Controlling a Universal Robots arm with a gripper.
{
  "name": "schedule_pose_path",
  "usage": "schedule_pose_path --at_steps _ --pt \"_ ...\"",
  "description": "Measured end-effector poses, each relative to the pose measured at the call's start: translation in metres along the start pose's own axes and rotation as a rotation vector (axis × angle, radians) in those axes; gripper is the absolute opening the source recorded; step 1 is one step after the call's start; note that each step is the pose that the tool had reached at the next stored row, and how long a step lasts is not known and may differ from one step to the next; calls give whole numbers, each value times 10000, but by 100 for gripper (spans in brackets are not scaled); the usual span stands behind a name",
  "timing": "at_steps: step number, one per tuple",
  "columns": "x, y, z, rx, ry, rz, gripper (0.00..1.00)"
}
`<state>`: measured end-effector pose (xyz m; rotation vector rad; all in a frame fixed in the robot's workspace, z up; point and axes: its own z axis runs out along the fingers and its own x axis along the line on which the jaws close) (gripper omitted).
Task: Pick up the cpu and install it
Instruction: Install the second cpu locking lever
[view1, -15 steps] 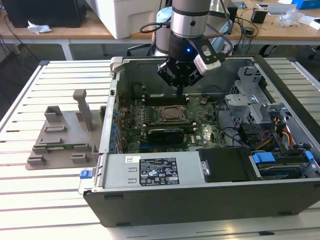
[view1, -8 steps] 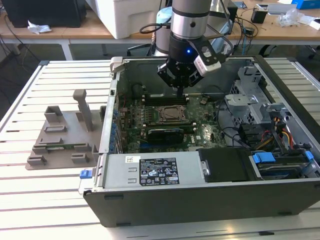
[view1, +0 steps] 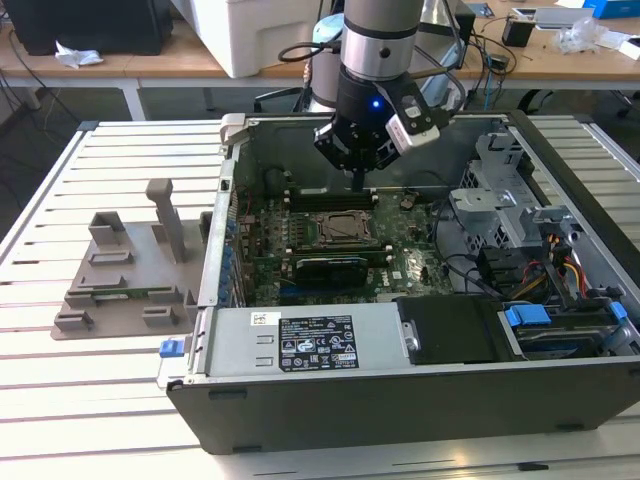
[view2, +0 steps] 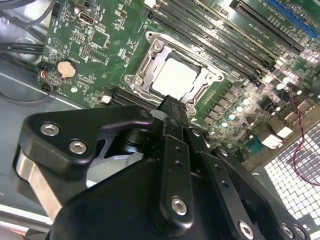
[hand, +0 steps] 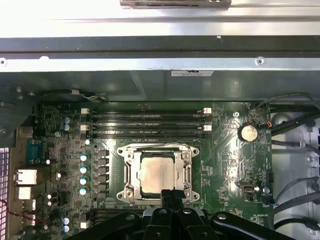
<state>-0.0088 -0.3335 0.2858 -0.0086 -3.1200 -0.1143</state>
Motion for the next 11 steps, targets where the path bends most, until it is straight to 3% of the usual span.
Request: schedule_pose_path --at_steps 3,11 --pt "-1 0 0 -51 0 -3 11" --pt "-1 -3 38 -52 0 -3 11"
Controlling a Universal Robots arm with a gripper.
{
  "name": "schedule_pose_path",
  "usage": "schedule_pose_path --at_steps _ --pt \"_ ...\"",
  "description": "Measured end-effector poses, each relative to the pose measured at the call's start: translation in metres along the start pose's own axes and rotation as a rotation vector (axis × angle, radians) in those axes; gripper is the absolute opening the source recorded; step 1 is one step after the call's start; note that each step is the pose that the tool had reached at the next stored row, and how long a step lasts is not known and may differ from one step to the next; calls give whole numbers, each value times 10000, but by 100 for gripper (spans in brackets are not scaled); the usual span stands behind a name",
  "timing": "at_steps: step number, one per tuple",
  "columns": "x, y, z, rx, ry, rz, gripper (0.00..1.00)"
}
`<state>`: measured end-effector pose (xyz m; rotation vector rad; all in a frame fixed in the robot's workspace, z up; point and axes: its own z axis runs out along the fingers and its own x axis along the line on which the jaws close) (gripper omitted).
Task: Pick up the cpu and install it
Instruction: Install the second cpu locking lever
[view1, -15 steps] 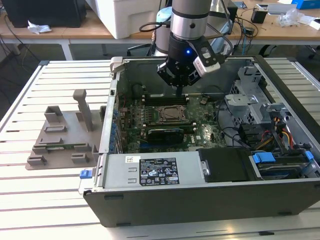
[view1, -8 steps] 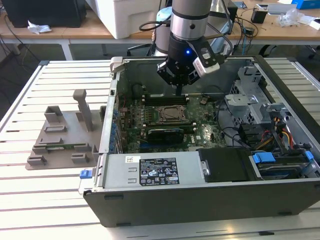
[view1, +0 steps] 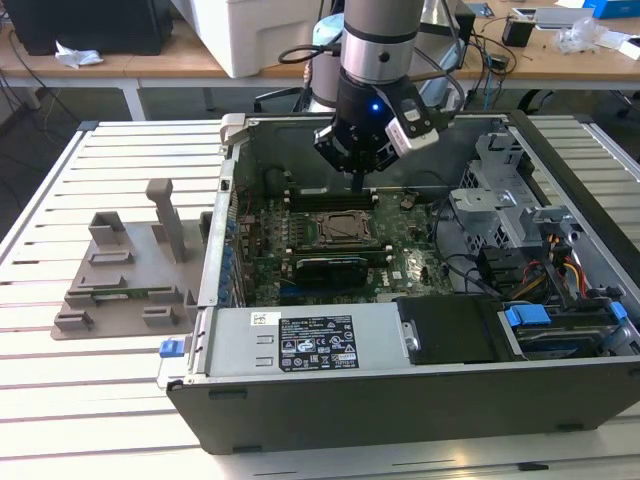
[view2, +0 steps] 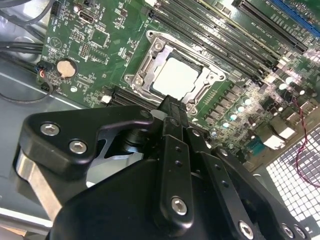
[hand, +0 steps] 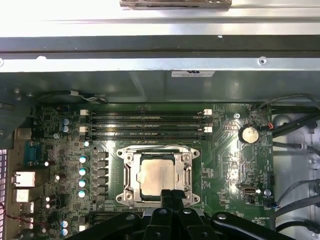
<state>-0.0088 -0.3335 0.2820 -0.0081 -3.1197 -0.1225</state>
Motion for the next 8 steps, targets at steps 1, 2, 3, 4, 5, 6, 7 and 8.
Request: schedule_pose_path --at_steps 1,2,3,4,5,6,7,8 --pt "0 -1 6 0 0 0 11" --pt "0 -1 13 1 0 0 11" --pt "-1 -2 30 0 0 0 11" --pt "-1 -3 41 1 0 0 11" --pt "-1 -4 47 1 0 0 11" --pt "-1 -5 58 1 0 0 11" --pt "-1 -5 65 1 0 0 11" --pt "-2 -6 73 1 0 -1 11"
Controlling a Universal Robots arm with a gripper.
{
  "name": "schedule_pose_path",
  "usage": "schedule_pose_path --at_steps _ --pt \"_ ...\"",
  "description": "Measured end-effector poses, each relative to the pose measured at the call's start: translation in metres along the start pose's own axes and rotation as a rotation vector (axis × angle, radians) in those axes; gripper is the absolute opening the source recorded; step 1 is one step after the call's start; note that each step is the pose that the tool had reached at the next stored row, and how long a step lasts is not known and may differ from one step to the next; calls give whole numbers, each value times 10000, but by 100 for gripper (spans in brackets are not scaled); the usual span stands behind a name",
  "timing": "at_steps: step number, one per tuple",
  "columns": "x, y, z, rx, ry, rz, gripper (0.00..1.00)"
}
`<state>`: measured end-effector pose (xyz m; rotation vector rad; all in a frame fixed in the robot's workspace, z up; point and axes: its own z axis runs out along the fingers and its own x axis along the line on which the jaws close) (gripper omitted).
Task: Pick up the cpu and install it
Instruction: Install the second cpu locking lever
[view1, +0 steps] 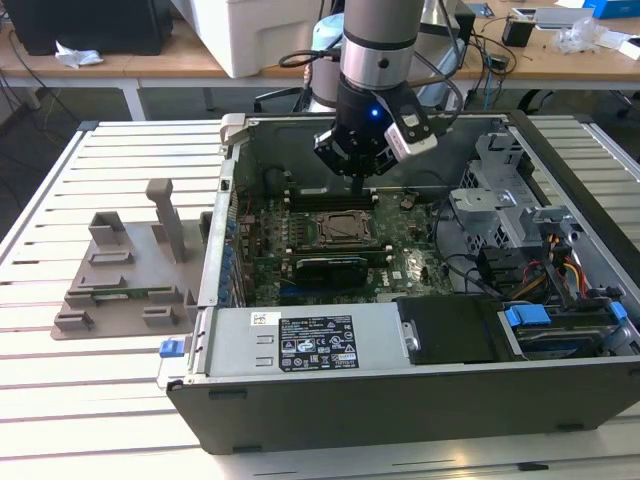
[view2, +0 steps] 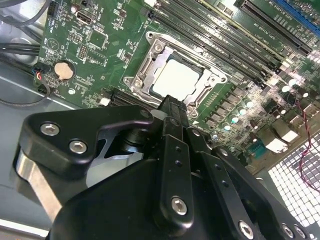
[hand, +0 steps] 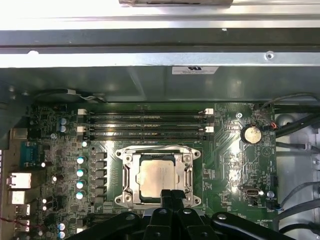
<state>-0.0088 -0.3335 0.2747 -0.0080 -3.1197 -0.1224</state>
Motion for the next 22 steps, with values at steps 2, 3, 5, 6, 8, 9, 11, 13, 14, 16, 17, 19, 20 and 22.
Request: schedule_pose_path --at_steps 2,3,5,6,8,9,11,13,14,16,17,19,20,22 --pt "0 -1 16 0 0 1 11" --pt "0 -2 24 1 0 1 11" --pt "-1 -4 47 1 0 0 11" --pt "-1 -5 62 1 0 0 11" --pt "-1 -7 85 1 1 0 11" --pt "-2 -8 98 0 0 0 11" --pt "-3 -12 149 -1 0 1 11" --pt "-3 -22 183 2 2 2 11" --pt "-3 -32 187 -3 2 1 11" --pt "-4 -80 190 -29 1 0 11" --pt "-4 -126 189 -35 3 0 11" --pt "-5 -195 187 -36 1 0 11" --pt "-5 -229 186 -36 2 0 11" --pt "-5 -330 181 -36 2 1 11"
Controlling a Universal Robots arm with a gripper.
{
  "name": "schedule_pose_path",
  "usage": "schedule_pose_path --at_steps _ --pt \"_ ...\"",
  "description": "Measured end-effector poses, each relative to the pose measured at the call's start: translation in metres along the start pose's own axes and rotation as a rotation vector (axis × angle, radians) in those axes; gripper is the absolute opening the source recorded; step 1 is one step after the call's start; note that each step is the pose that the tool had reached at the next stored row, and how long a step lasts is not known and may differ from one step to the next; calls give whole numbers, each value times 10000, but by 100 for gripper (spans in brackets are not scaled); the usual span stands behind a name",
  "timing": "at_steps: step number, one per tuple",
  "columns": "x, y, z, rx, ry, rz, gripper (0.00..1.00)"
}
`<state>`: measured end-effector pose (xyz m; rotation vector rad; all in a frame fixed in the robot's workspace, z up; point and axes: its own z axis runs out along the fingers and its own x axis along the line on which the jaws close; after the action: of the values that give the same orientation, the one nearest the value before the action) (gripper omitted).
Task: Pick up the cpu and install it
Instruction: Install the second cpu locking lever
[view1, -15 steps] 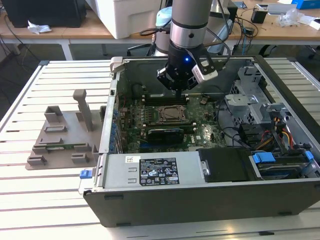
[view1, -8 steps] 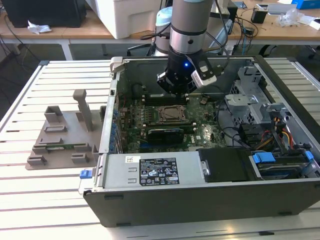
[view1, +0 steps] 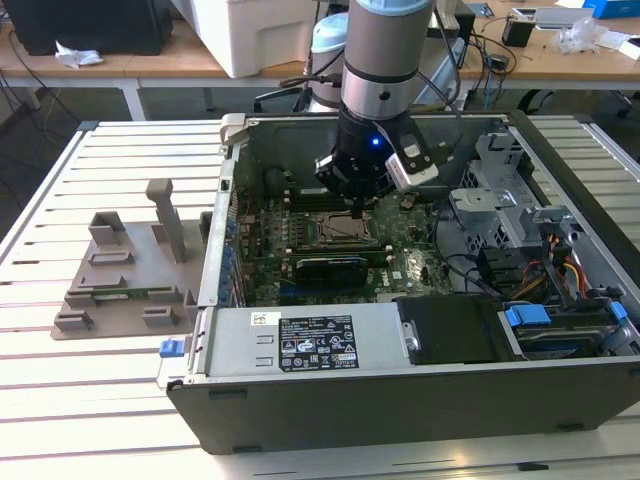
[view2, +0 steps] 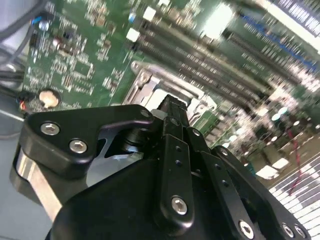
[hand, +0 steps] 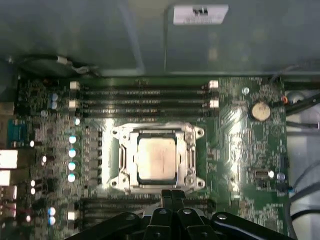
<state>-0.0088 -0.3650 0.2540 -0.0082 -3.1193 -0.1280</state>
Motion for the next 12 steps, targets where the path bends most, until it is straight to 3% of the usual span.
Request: schedule_pose_path --at_steps 1,2,7,12 --pt "0 -79 0 -3 0 -1 11" --pt "1 -99 5 -5 0 -1 11" --pt "67 -130 74 -11 0 -1 11" --pt "89 -133 91 -14 0 -2 11"
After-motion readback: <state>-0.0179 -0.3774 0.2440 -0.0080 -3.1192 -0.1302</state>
